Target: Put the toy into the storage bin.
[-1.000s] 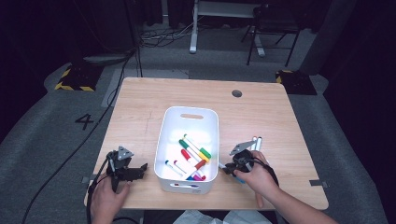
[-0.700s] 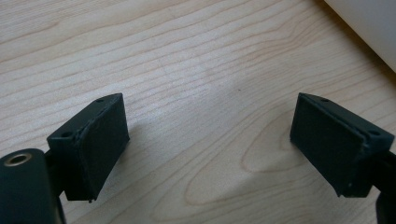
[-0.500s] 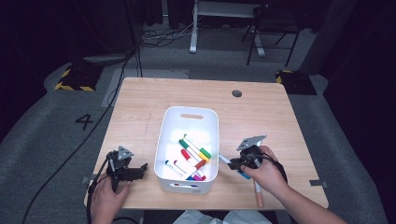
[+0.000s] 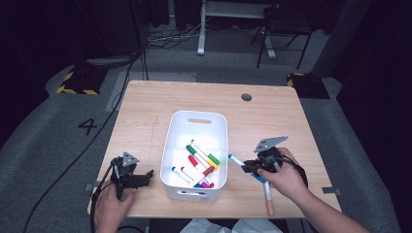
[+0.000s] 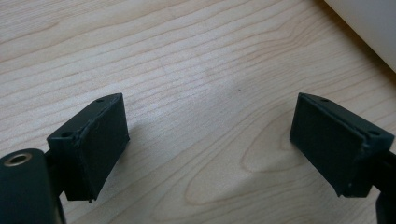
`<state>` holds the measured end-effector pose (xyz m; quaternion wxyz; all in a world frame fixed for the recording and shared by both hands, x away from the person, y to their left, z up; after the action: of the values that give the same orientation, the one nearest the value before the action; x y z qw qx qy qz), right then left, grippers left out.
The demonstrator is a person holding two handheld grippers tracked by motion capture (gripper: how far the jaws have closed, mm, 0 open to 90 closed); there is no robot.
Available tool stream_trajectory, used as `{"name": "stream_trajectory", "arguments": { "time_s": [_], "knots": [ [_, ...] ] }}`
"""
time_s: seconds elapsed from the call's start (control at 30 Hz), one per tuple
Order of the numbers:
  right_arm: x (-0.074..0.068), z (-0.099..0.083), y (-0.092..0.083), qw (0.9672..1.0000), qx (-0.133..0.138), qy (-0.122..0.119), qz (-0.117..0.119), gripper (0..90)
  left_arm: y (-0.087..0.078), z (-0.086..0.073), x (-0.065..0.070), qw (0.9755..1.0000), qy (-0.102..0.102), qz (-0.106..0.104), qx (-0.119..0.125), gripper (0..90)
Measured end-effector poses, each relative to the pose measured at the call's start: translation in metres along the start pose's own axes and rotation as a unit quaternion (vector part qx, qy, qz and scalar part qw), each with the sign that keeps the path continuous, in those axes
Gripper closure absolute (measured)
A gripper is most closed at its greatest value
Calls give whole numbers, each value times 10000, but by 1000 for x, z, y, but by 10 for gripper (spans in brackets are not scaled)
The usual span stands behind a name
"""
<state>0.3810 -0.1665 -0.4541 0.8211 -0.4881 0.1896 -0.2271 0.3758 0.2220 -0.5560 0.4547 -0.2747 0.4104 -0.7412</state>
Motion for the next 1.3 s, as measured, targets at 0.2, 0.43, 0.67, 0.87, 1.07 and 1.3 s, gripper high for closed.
{"name": "stream_trajectory", "arguments": {
  "time_s": [0.2, 0.43, 0.67, 0.87, 1.07, 1.3],
  "knots": [
    [-1, 4, -15, 10000, 76, 61, -5, 767, 0, 0, 0, 10000, -4, -12, -4, 117],
    [2, 12, -31, 9996, 286, -3, 5, 767, 0, 0, 0, 10000, -5, 0, 5, 118],
    [0, 27, -46, 9986, 515, -107, 21, 767, 0, 0, 0, 10000, -1, 11, 6, 121],
    [-6, 39, -51, 9982, 554, -249, 16, 767, 0, 0, 0, 10000, 0, 8, 5, 122],
    [-12, 53, -53, 9975, 611, -363, 46, 767, 0, 0, 0, 10000, 0, 1, -2, 125],
    [-20, 75, -43, 9968, 528, -578, 167, 768, 0, 0, 1, 10000, 4, 0, 28, 139]
  ]
}}
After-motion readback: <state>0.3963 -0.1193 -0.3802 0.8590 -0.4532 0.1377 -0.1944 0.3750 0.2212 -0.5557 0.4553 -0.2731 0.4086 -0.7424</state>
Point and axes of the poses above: each handheld gripper's, and its own axes: y roughly forward along the jaws, z roughly out of its top, x roughly to its right, the point moved 7 cm from there along y, roughly forward along the jaws, and after that the axes turned 12 degrees about -x, right-handed, at the moved point
